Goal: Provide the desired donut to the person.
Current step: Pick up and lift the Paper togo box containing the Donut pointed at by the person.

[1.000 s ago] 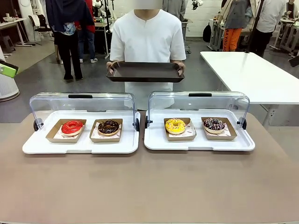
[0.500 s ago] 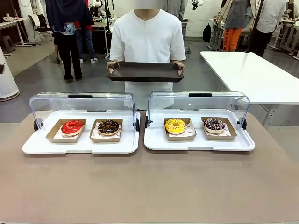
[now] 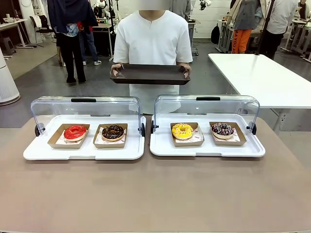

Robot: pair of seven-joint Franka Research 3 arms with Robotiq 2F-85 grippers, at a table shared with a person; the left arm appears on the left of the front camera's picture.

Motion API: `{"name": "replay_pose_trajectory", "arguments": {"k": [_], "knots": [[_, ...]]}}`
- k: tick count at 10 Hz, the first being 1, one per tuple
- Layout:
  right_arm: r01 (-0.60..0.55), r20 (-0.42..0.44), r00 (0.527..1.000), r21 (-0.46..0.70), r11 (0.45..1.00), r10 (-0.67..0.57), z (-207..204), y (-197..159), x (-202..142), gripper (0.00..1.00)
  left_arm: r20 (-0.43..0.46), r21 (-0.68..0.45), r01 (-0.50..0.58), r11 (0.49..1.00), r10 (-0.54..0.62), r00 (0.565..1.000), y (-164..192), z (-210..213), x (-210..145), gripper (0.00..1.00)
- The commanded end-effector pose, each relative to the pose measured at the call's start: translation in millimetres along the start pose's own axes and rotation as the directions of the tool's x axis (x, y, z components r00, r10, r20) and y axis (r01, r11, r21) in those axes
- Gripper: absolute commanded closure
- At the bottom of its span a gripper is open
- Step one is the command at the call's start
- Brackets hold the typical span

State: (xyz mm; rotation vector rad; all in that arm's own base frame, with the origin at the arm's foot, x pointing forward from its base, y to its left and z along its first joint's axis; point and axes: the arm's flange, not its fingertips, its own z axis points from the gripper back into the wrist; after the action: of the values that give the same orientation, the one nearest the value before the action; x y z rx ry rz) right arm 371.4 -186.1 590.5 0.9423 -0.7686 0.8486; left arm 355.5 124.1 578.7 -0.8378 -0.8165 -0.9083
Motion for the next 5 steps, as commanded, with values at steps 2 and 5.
{"name": "replay_pose_trajectory", "arguments": {"k": [2,5], "knots": [[-0.029,0.009,1.0,0.006,1.0,0.029,3.4,-6.2,1.3,0.0,-0.028,0.002,0.021,1.0,-0.021,0.999,2.4,4.5,6.0,0.0],[-0.007,-0.006,1.0,-0.004,1.0,0.007,0.2,-2.4,-1.8,0.0,-0.058,0.04,-0.009,0.999,0.012,0.998,3.3,1.1,3.5,0.0]]}}
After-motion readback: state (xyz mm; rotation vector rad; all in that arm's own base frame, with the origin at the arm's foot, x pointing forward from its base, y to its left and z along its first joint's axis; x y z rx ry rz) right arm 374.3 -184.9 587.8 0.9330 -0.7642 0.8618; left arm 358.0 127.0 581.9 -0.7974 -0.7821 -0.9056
